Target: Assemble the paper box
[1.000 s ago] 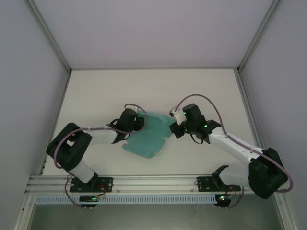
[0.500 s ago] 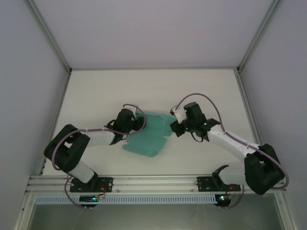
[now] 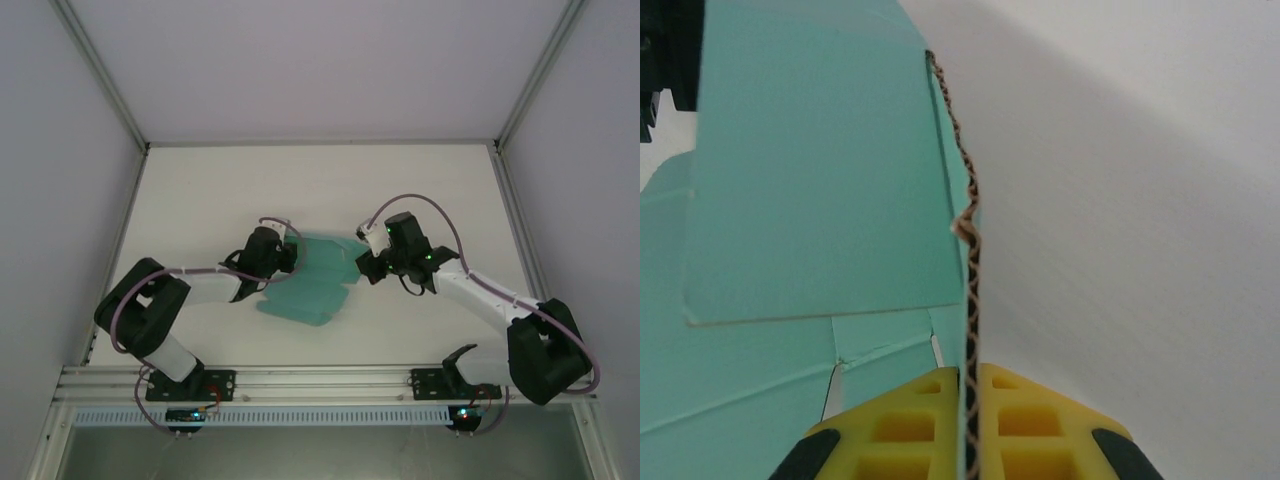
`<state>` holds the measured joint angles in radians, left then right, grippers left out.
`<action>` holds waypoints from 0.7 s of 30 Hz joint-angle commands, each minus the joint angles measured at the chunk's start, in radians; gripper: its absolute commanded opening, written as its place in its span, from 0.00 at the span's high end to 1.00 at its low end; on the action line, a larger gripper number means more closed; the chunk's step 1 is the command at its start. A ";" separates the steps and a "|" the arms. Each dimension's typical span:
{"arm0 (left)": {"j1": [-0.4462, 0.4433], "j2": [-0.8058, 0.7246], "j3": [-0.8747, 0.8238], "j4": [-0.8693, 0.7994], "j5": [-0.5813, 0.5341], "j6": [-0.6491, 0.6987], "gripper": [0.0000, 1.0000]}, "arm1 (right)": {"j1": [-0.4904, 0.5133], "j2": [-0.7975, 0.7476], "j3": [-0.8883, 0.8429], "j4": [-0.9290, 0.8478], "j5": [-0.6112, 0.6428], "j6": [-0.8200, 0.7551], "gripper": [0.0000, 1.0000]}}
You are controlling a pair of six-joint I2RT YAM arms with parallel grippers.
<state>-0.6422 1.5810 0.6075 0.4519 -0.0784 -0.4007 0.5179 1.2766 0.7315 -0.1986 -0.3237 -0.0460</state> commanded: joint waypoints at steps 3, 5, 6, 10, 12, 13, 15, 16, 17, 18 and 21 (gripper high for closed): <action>-0.008 0.038 0.029 0.002 -0.052 0.028 1.00 | -0.019 -0.012 -0.009 -0.049 0.035 0.015 0.73; -0.012 0.042 0.029 0.005 -0.066 0.023 1.00 | -0.026 -0.047 -0.008 -0.054 0.064 0.030 0.48; -0.013 0.042 0.028 0.005 -0.076 0.016 1.00 | -0.029 -0.070 -0.009 -0.054 0.085 0.044 0.33; -0.016 0.036 0.031 -0.010 -0.087 -0.004 1.00 | -0.040 -0.186 -0.006 -0.037 0.217 0.142 0.01; -0.020 0.031 0.031 -0.017 -0.091 -0.010 1.00 | -0.044 -0.225 0.006 -0.023 0.255 0.174 0.01; -0.023 0.027 0.030 -0.019 -0.094 -0.012 1.00 | -0.045 -0.237 0.017 -0.018 0.266 0.187 0.01; -0.028 0.024 0.032 -0.031 -0.103 -0.022 1.00 | -0.045 -0.233 0.041 -0.008 0.274 0.193 0.01; -0.029 0.022 0.032 -0.037 -0.104 -0.029 1.00 | -0.044 -0.217 0.058 0.000 0.287 0.194 0.01; -0.031 0.021 0.036 -0.045 -0.105 -0.033 1.00 | -0.044 -0.198 0.071 0.001 0.294 0.195 0.01; -0.030 0.021 0.040 -0.057 -0.106 -0.039 1.00 | -0.042 -0.175 0.084 -0.007 0.299 0.195 0.01; -0.036 0.019 0.042 -0.073 -0.105 -0.049 1.00 | -0.031 -0.089 0.125 -0.043 0.290 0.185 0.00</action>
<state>-0.6685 1.6047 0.6323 0.4488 -0.1688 -0.4278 0.4778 1.1324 0.8158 -0.2123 -0.0635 0.1204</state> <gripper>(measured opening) 0.090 0.994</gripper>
